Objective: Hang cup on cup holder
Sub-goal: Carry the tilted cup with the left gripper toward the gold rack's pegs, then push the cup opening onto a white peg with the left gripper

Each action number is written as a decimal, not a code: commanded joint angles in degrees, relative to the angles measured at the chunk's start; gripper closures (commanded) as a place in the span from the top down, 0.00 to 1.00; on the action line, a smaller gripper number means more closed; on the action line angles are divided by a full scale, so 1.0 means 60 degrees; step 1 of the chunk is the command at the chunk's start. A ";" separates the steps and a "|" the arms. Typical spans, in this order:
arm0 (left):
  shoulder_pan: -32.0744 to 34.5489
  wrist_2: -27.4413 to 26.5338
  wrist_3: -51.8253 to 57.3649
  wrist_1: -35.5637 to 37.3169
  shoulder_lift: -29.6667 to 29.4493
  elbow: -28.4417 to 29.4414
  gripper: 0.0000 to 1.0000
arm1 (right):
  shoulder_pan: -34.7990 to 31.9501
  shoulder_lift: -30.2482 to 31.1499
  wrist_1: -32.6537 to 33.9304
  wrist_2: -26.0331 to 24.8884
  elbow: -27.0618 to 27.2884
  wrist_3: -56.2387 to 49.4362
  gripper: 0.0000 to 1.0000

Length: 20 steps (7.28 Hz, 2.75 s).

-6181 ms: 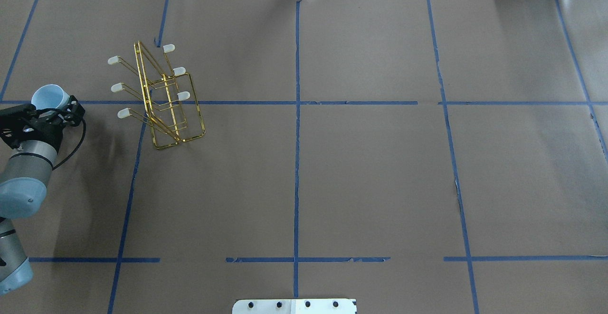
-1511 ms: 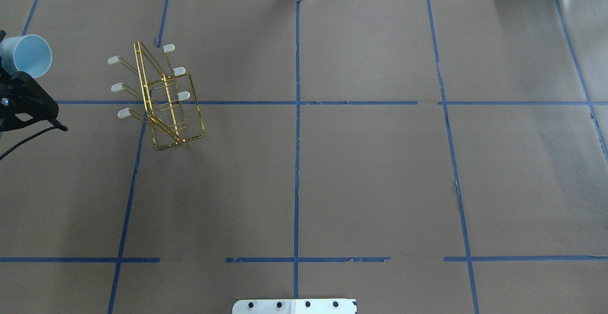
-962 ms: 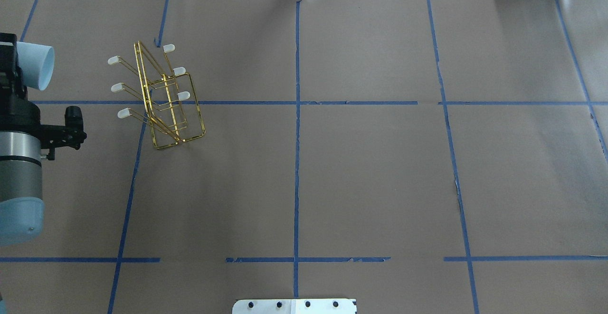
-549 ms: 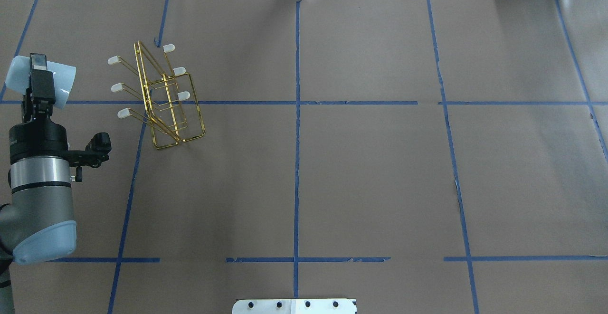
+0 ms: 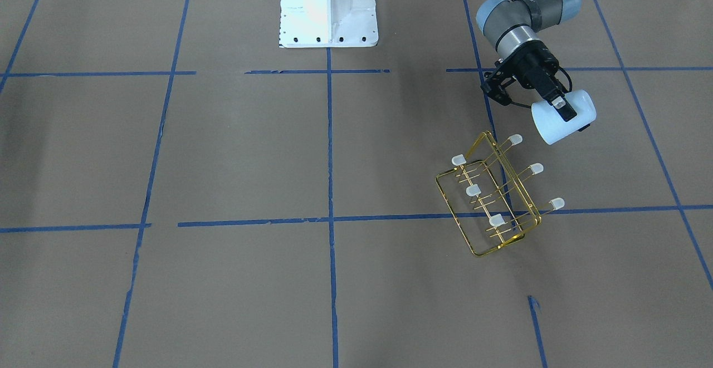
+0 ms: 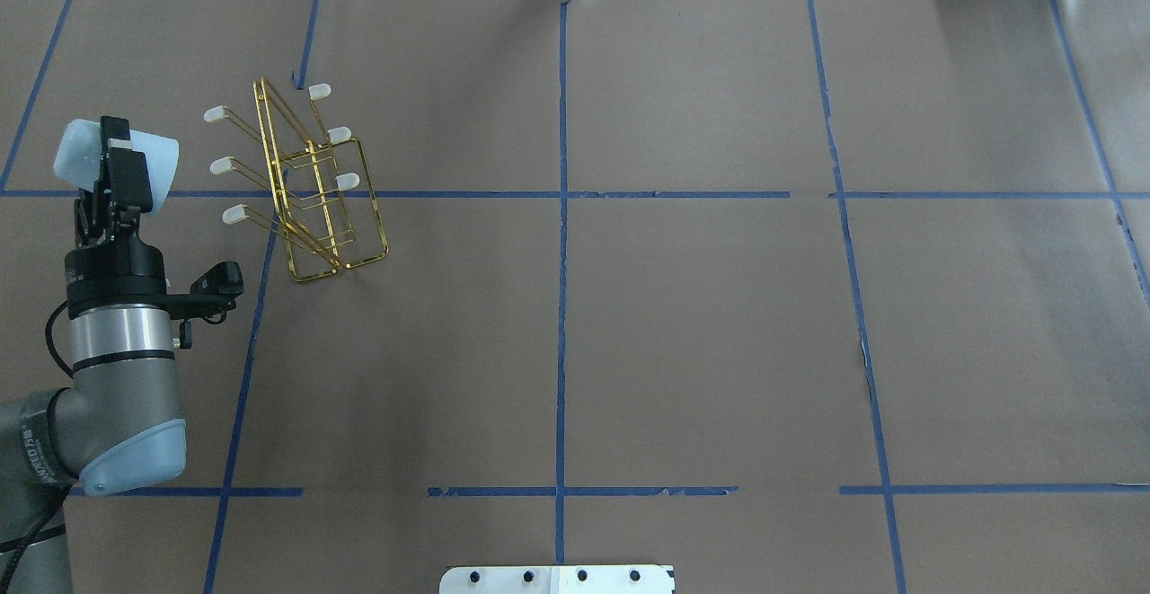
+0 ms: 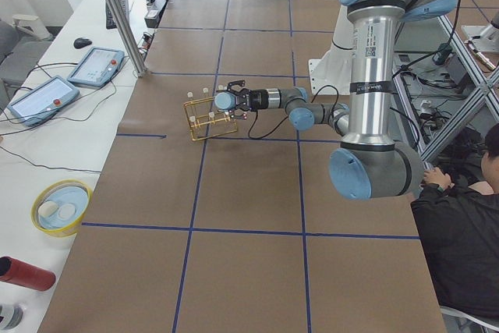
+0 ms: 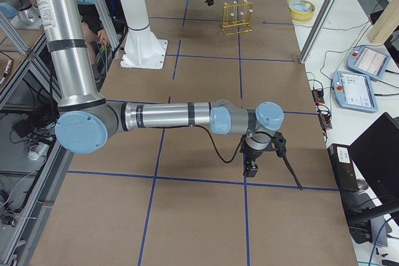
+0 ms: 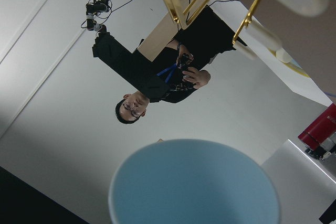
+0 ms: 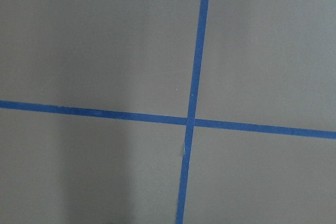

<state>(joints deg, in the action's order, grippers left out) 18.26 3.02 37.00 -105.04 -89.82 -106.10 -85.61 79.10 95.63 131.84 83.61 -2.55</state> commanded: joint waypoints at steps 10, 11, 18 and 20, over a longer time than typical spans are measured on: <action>-0.0612 -0.0386 0.0015 0.0162 -0.0836 0.1452 0.14 | 0.0000 0.0000 0.0000 0.0000 -0.0004 0.0000 1.00; -0.0627 -0.0386 0.0015 0.0322 -0.0851 0.1438 0.14 | 0.0000 0.0000 0.0000 0.0000 -0.0004 0.0000 1.00; -0.0832 -0.0372 0.0015 0.0528 -0.1027 0.1657 1.00 | 0.0014 0.0000 0.0000 0.0000 -0.0004 0.0000 1.00; -0.0817 -0.0372 0.0015 0.0529 -0.1027 0.1687 1.00 | 0.0000 0.0000 0.0000 0.0000 -0.0004 0.0000 1.00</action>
<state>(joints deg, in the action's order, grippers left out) 13.30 0.78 37.10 -101.92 -95.97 -96.04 -85.58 79.10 95.62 131.84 83.58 -2.55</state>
